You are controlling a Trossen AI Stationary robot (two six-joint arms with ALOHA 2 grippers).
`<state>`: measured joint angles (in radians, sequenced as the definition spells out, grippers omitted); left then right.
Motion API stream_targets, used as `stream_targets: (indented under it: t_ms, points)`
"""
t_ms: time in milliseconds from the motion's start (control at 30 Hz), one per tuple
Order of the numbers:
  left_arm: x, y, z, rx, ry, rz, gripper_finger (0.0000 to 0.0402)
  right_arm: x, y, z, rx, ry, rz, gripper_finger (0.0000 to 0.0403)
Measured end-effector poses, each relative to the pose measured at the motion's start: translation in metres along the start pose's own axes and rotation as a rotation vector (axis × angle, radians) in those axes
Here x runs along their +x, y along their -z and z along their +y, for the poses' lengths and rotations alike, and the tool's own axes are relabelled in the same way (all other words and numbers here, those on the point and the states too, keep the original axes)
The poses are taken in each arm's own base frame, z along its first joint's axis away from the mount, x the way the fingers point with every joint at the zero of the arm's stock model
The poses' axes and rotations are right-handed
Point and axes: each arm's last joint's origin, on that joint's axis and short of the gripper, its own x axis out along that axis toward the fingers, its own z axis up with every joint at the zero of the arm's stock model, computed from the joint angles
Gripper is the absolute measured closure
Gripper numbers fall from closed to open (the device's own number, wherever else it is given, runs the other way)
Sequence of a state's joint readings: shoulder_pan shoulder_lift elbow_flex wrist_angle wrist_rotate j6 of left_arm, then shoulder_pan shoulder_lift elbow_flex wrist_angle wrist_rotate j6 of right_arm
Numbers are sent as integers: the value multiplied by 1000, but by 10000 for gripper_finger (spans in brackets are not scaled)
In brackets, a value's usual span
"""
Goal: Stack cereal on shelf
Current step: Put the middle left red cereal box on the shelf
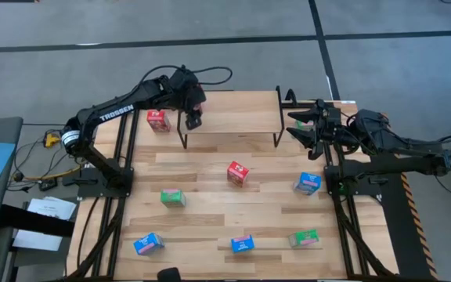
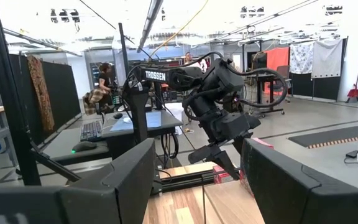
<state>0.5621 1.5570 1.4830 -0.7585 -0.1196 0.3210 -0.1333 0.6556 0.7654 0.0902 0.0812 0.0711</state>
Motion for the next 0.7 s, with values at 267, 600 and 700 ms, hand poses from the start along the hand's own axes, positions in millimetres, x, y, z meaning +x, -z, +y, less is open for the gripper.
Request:
stream_targets:
  t_ms: [267,600,700]
  points:
    - [0,-1,0,-1,-1,-10,177,0,0,0,0,0,0,137]
    - [-8,-1,-12,12,33,26,177,0,0,0,0,-1,0,137]
    - [-8,1,-15,5,41,63,177,0,0,0,0,-1,0,137]
